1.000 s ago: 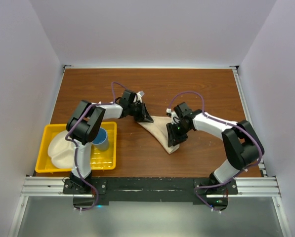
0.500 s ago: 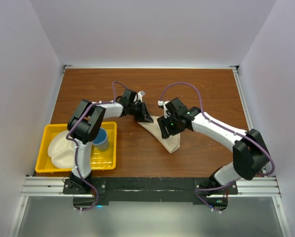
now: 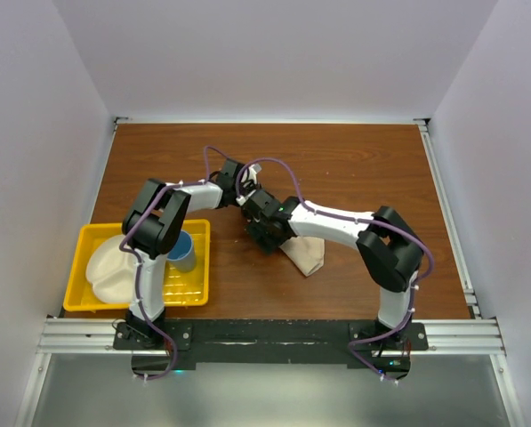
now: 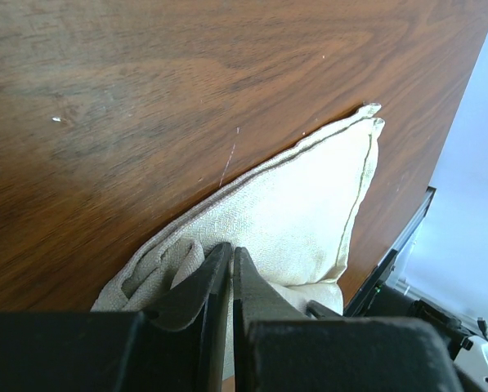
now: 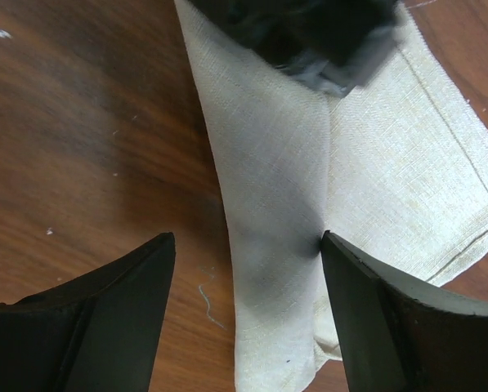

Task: Fold the napkin, place the utensils inside, and roll it up
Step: Roll the napkin at the center of the board.

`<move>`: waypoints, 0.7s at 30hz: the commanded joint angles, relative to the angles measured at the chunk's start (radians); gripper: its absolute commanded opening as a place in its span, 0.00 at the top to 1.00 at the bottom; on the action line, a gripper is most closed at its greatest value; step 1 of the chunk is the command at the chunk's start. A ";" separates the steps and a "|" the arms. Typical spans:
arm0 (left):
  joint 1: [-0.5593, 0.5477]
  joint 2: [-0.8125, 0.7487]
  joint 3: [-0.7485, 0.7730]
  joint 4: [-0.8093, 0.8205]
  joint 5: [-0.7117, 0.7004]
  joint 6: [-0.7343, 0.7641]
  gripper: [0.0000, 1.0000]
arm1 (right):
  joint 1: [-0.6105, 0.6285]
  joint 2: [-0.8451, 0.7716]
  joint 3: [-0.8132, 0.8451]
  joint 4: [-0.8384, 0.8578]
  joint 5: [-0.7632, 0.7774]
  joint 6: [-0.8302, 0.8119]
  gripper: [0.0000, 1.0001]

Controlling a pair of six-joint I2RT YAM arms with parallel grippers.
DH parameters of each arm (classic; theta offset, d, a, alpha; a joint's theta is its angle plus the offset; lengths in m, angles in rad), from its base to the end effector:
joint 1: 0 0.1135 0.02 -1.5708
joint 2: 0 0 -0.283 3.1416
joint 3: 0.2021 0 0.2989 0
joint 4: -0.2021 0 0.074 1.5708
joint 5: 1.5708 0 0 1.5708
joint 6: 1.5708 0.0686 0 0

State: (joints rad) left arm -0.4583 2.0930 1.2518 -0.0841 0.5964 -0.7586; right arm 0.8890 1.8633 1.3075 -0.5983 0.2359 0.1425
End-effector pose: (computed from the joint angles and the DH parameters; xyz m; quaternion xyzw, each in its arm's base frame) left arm 0.4132 -0.2468 0.0760 -0.0435 0.9103 -0.4019 0.0895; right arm 0.2891 0.3307 0.1523 -0.3316 0.9136 0.0011 0.2355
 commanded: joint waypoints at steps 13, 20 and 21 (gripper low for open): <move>0.012 0.041 -0.028 -0.137 -0.072 0.010 0.89 | 0.031 0.059 -0.042 0.057 0.322 0.043 0.51; 0.032 -0.054 0.003 -0.178 -0.102 0.015 0.81 | 0.007 0.039 -0.088 0.129 0.197 0.014 0.92; 0.043 -0.074 0.017 -0.186 -0.122 0.016 0.80 | -0.002 0.018 -0.091 0.141 0.118 0.006 0.93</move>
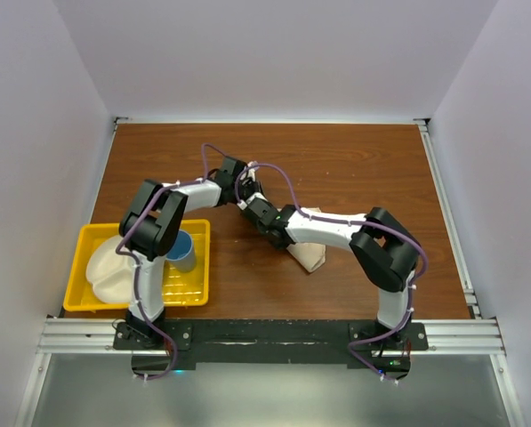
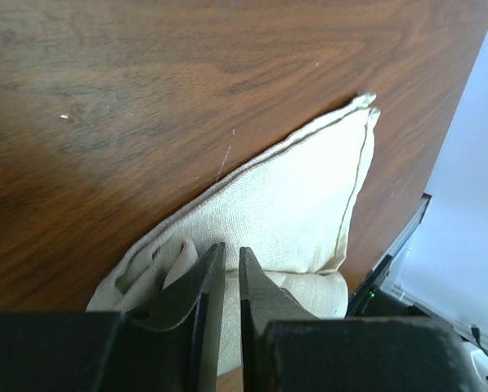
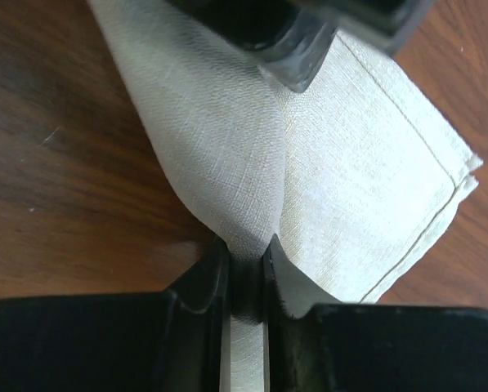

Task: Fold the napkin, place the utensils inside, and roll it up
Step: Roll the napkin at the center of the board.

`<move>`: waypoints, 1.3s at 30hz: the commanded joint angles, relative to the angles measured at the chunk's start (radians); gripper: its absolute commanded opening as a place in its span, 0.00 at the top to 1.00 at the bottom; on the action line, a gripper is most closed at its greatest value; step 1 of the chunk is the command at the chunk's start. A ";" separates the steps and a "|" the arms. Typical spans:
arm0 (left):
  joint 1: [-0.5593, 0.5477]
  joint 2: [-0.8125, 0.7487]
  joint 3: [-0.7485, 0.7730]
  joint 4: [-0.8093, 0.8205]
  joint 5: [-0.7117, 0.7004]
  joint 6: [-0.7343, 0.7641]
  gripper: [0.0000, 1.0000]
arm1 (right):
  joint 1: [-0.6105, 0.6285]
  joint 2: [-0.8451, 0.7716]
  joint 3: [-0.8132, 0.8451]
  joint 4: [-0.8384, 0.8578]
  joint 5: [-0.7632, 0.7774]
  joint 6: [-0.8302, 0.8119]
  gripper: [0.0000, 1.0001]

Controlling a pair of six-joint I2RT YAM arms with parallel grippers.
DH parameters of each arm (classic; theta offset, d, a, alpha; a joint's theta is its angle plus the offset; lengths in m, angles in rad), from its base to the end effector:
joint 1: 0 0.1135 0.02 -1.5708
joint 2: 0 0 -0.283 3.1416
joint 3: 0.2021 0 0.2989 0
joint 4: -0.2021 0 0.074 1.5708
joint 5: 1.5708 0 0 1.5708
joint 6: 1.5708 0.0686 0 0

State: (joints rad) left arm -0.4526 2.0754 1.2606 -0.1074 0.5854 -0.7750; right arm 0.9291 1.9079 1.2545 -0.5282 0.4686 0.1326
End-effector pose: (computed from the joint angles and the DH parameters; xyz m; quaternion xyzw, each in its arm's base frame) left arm 0.4156 -0.2443 0.0848 -0.0549 0.9105 -0.3993 0.0919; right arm 0.2845 0.3290 0.1251 -0.3287 0.8970 -0.1012 0.2775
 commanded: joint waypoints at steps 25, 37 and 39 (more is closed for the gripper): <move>-0.026 -0.111 0.046 0.035 -0.035 -0.081 0.76 | -0.573 0.163 -0.136 0.244 -1.438 0.122 0.92; -0.041 -0.084 -0.078 0.144 -0.047 -0.079 0.79 | -0.575 0.092 -0.116 0.114 -1.224 0.030 0.70; -0.041 -0.058 -0.092 0.167 -0.059 -0.067 0.79 | -0.575 0.085 -0.103 0.085 -1.214 0.022 0.68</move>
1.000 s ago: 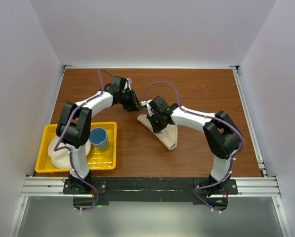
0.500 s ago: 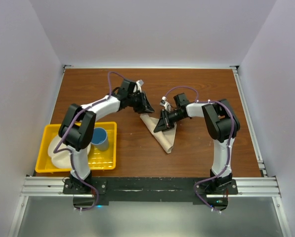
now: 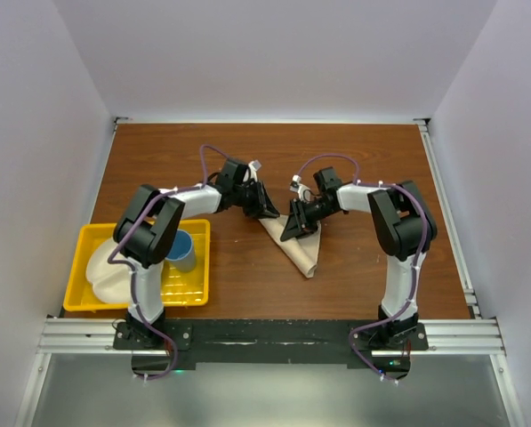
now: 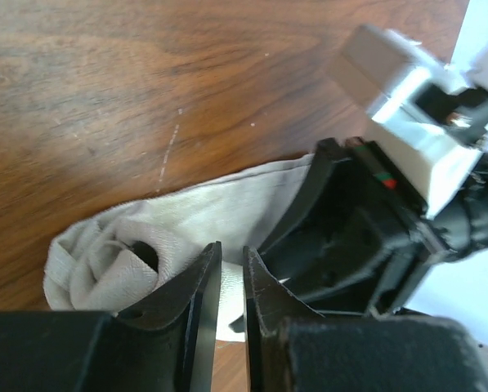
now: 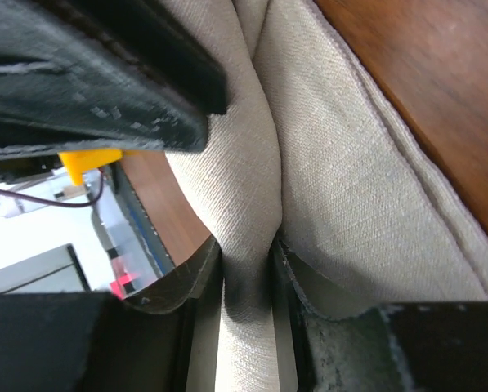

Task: Fold the napkin, place the utensils inside, and roll it up
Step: Roll the napkin at the center of the board.

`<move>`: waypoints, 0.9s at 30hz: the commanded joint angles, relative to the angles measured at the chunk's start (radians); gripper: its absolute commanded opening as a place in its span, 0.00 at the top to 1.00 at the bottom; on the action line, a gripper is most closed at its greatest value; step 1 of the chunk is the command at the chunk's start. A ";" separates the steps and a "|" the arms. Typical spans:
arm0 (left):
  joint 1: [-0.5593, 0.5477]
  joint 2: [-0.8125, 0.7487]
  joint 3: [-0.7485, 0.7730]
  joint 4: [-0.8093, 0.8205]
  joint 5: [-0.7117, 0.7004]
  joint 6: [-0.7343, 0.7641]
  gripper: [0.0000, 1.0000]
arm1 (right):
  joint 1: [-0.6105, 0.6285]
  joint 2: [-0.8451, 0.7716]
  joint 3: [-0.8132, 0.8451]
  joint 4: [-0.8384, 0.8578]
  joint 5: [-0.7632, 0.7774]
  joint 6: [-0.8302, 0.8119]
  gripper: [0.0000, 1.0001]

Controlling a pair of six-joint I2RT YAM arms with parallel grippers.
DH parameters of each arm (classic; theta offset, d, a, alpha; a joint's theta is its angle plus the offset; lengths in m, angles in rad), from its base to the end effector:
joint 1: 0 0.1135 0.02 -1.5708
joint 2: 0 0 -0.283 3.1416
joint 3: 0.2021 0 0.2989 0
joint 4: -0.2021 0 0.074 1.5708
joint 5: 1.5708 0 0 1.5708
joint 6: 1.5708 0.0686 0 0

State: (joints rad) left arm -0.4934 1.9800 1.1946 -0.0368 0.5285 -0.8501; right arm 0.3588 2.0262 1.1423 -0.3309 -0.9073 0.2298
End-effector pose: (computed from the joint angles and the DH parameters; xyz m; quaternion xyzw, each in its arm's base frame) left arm 0.4000 -0.2544 0.1109 -0.0654 0.9011 -0.4099 0.1250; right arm 0.3715 0.1971 0.0703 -0.1344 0.8778 0.4589 0.0272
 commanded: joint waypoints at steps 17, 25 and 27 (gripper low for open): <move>-0.001 0.114 0.028 0.066 -0.012 0.049 0.80 | 0.112 -0.293 0.129 -0.511 0.582 -0.058 0.53; 0.001 0.131 0.039 0.063 -0.001 0.052 0.81 | 0.151 -0.501 -0.183 -0.361 0.761 0.167 0.63; 0.001 0.137 0.042 0.054 0.001 0.056 0.81 | 0.152 -0.527 -0.272 -0.320 0.778 0.210 0.63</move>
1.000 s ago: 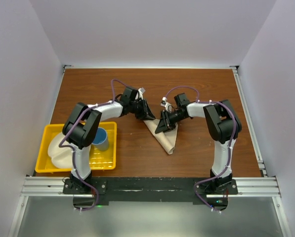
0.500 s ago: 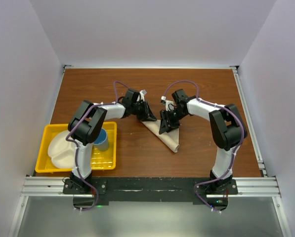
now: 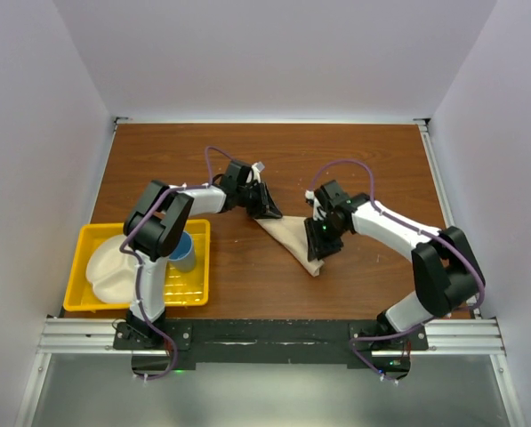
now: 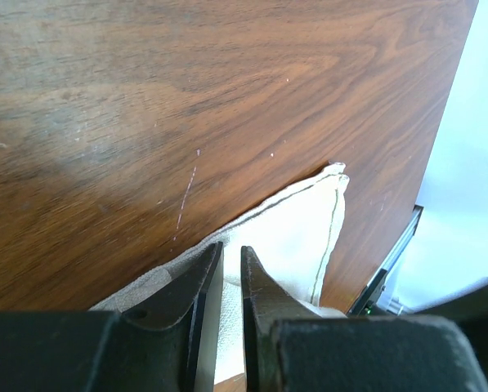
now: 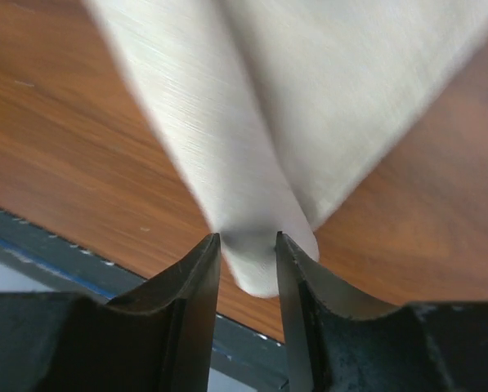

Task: Fold the napkin, place the utensils inside, and roll it up
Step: Roll the napkin at the center of the board.

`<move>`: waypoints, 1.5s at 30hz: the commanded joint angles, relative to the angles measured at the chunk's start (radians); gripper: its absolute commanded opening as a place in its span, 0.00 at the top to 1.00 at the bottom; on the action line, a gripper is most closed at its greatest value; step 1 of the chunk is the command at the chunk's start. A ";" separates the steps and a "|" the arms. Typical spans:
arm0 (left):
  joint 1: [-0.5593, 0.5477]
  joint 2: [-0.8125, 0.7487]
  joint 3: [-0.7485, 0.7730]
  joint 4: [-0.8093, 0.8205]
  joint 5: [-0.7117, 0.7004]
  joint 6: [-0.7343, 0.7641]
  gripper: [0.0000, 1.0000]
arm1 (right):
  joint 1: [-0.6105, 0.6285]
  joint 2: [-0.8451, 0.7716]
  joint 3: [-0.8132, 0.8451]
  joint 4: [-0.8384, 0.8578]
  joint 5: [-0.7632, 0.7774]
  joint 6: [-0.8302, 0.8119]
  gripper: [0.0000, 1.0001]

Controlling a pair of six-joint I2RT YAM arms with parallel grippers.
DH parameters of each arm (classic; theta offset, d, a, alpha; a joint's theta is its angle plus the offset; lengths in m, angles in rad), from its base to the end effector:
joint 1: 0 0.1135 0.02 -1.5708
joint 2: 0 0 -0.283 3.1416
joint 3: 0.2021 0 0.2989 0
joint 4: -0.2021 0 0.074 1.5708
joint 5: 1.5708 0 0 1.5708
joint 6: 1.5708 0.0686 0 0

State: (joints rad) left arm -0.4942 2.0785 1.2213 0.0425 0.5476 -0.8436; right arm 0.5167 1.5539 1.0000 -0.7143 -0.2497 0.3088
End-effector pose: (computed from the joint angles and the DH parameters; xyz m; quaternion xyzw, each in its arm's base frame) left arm 0.4105 -0.2618 0.0823 -0.0572 0.8985 -0.4175 0.1229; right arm 0.2852 0.1816 0.1594 -0.1204 0.9736 0.1728 0.0876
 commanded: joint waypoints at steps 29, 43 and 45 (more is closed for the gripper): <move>0.013 0.058 0.213 -0.242 0.040 0.020 0.76 | 0.279 0.222 0.269 0.110 0.434 -0.181 0.29; 0.126 -0.087 0.273 -0.352 -0.006 0.130 0.75 | 0.230 0.272 0.226 0.170 0.361 -0.184 0.75; 0.131 -0.115 0.271 -0.371 -0.012 0.153 0.75 | 0.163 0.270 0.216 0.197 0.249 -0.185 0.79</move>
State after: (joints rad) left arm -0.3832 2.0758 1.4433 -0.2810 0.5529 -0.7681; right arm 0.7742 1.8282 1.2236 -0.5949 0.1749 0.1390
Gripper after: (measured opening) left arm 0.248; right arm 0.280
